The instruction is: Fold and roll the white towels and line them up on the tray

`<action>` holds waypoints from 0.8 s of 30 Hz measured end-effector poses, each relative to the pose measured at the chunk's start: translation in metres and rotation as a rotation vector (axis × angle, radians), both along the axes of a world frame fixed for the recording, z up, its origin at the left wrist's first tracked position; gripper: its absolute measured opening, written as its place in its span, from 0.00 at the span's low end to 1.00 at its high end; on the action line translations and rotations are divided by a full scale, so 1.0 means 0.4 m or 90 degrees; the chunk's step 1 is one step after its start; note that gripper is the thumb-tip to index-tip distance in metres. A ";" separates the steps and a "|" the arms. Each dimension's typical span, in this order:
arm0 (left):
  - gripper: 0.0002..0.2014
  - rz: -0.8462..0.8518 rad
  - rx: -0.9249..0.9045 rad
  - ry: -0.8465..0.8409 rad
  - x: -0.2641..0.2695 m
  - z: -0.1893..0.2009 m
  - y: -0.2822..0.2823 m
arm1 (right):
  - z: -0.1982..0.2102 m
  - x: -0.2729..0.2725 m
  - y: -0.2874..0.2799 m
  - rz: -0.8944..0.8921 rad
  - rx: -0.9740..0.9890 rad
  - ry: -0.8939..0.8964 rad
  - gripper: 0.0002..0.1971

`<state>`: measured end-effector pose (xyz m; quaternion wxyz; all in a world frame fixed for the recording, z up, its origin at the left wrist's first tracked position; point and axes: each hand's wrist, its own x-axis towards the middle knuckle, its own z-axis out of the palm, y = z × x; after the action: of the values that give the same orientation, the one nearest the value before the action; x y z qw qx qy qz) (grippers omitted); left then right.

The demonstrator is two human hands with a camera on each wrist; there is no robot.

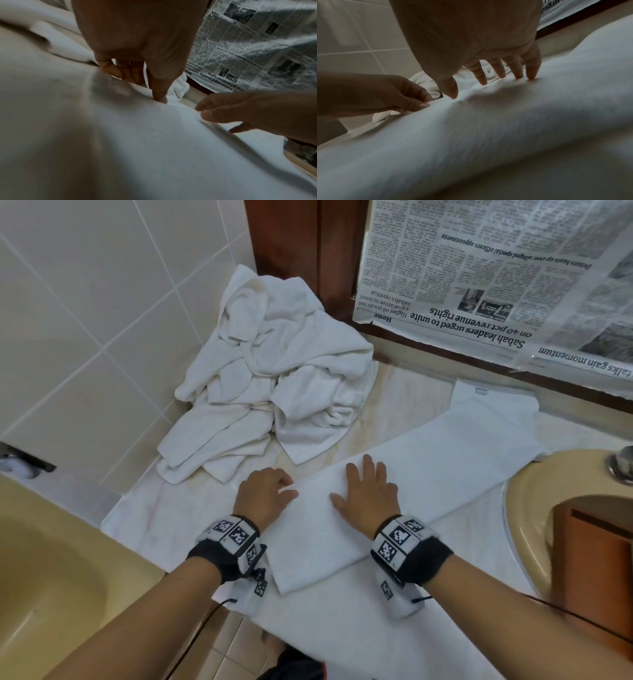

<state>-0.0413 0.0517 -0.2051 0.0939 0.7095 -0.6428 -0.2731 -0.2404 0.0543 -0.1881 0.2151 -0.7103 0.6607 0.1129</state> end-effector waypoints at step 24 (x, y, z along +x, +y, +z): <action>0.40 -0.516 0.017 -0.230 -0.018 -0.038 0.097 | -0.064 -0.090 0.054 0.064 0.012 0.047 0.40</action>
<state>-0.0486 0.0905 -0.2203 -0.1438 0.4377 -0.8715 -0.1680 -0.2763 0.0760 -0.2138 0.1910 -0.7359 0.6306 0.1559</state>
